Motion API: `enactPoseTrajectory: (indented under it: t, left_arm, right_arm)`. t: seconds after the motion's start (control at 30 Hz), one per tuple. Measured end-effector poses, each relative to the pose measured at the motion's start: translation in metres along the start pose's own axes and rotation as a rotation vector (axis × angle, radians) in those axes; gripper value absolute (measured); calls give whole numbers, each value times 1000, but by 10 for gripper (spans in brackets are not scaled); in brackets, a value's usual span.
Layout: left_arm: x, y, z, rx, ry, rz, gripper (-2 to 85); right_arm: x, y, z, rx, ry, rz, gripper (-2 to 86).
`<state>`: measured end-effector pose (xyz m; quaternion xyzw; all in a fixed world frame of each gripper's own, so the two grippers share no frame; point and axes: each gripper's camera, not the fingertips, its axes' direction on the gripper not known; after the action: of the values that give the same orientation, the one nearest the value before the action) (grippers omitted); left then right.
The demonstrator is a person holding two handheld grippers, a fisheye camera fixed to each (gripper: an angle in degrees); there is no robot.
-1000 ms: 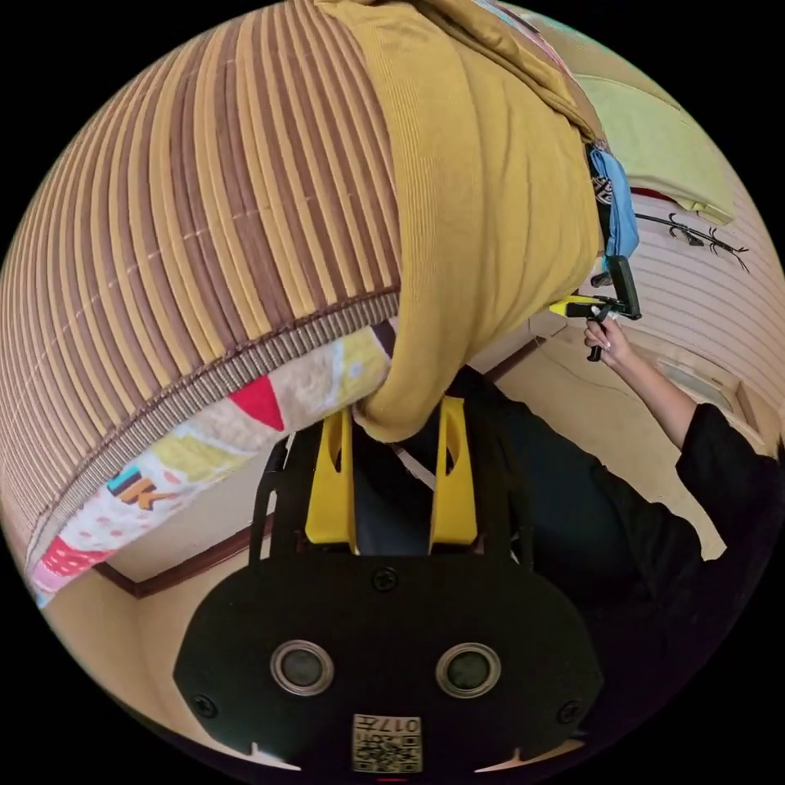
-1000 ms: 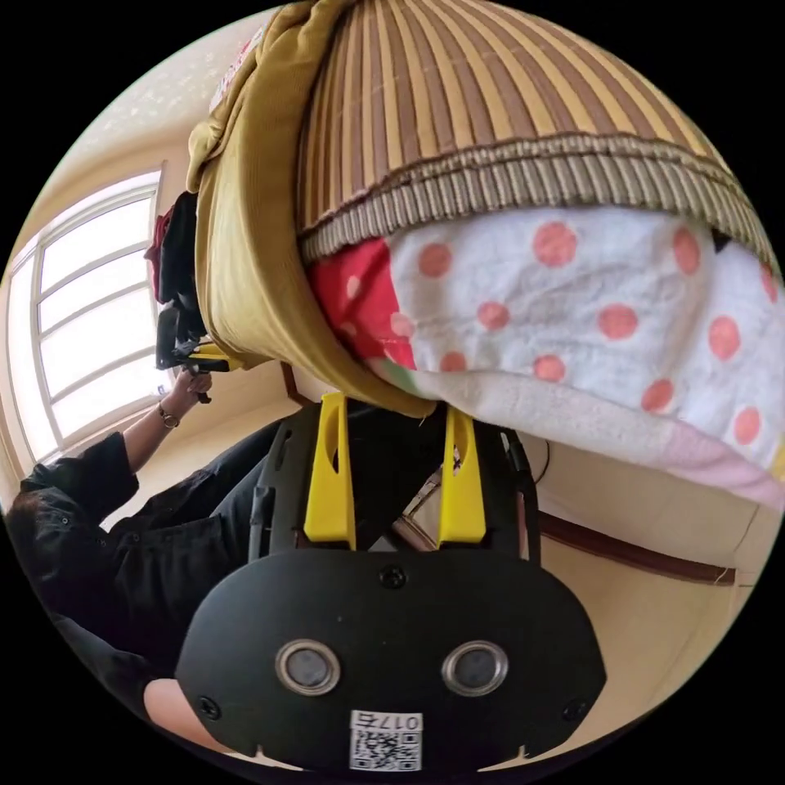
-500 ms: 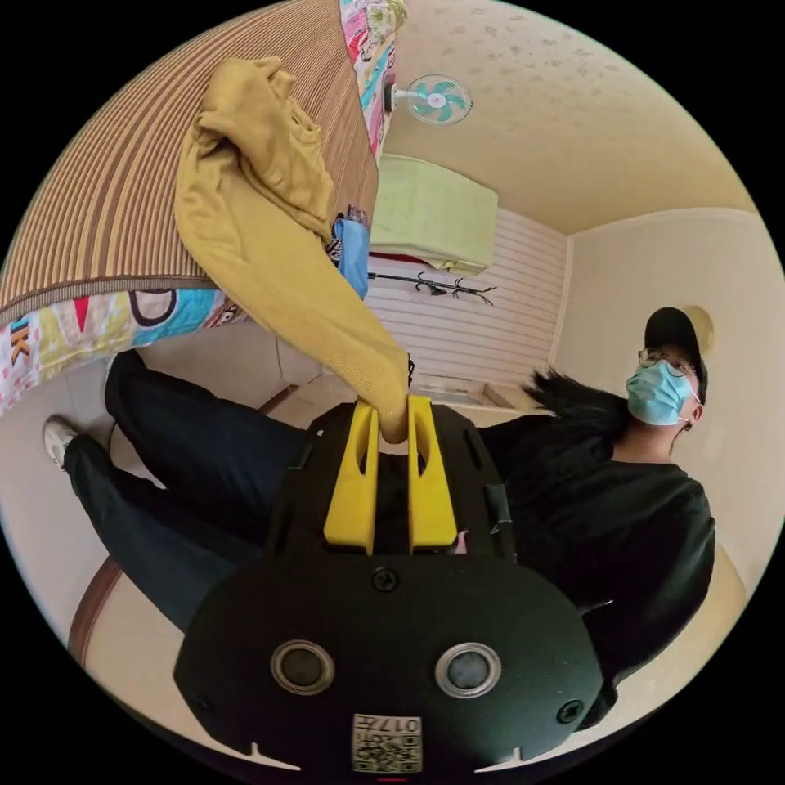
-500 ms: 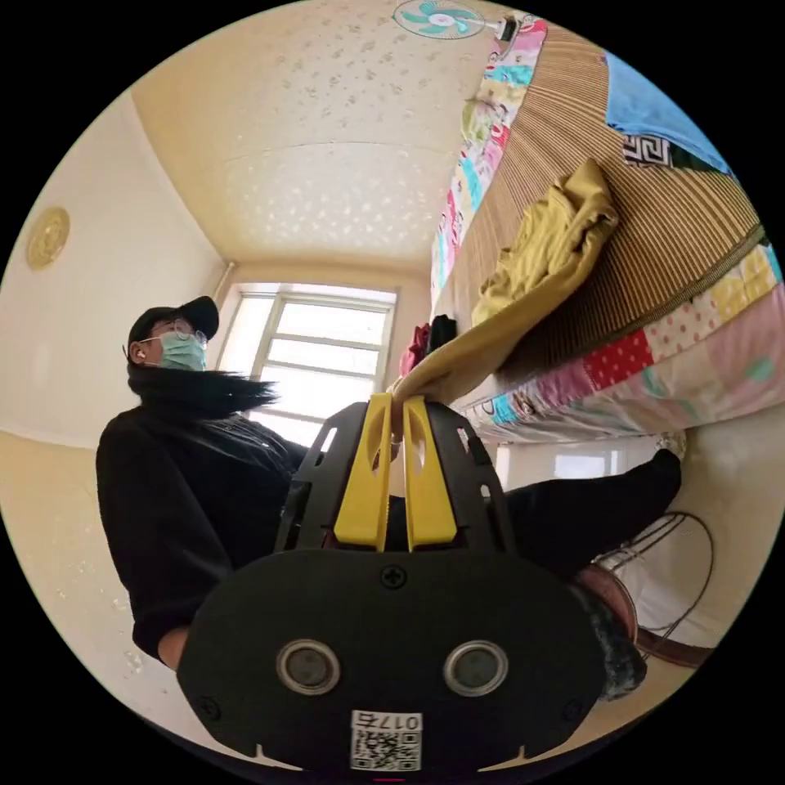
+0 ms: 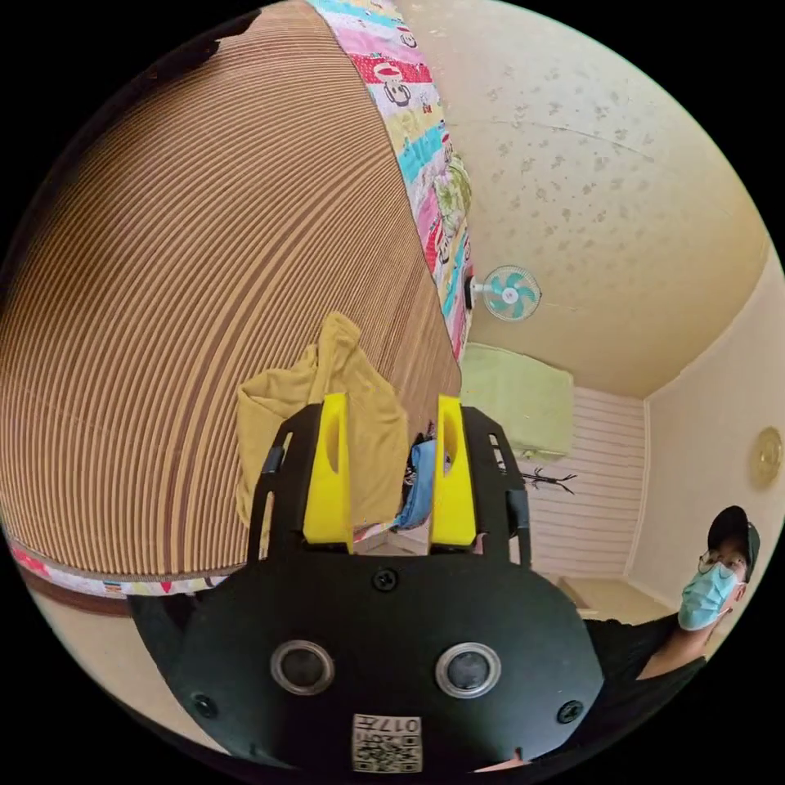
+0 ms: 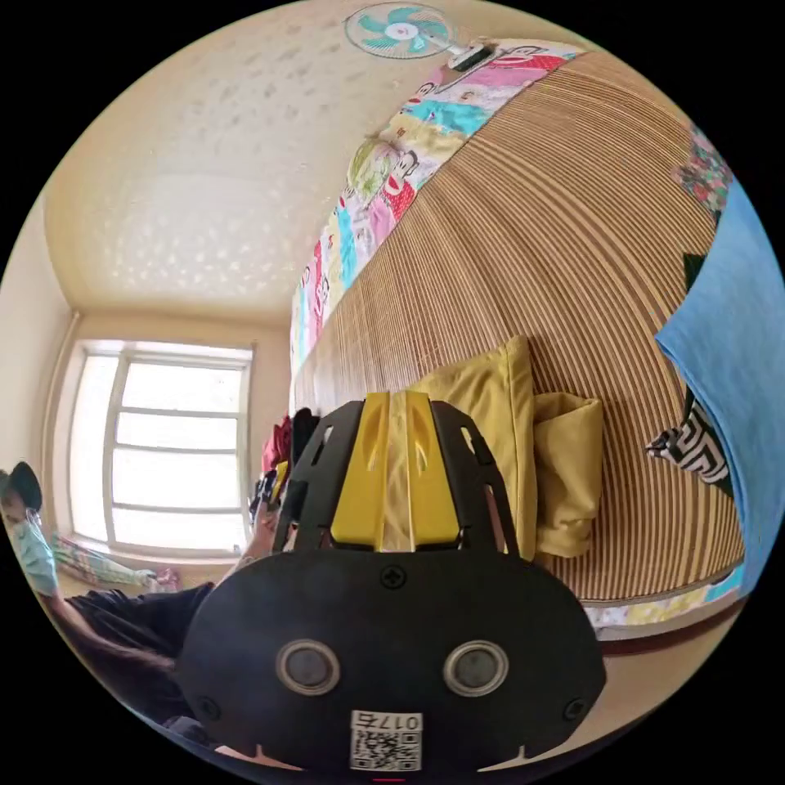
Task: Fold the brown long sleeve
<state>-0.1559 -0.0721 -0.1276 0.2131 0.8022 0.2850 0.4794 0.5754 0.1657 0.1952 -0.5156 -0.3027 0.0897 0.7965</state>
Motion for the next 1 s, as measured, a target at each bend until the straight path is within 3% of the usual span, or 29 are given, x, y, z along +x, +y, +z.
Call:
enactPoseTrajectory:
  t: [0.17,0.37,0.57,0.7,0.87,0.93,1.0]
  left_arm:
    - [20,72,56,-215,-527,182,158]
    - [33,149,103,-239,-779,283,144]
    - [27,149,144,-267,-954,175,115]
    - [25,131,142,-360,-875,160,78]
    - [52,107,59,-512,-306,301,30]
    - [66,111,32,-572,-256,385,9]
    - [67,123,22,-647,-431,427,-2]
  right_arm:
    - [-19,39,49,-159,318,-79,71]
    - [1,117,49,-201,649,27,120]
    - [26,138,65,-234,457,177,112]
    - [36,113,70,-259,317,213,53]
    - [-8,71,8,-187,341,4,37]
    - [-18,68,-5,-213,390,-72,35]
    - [-13,69,-8,-254,472,-72,35]
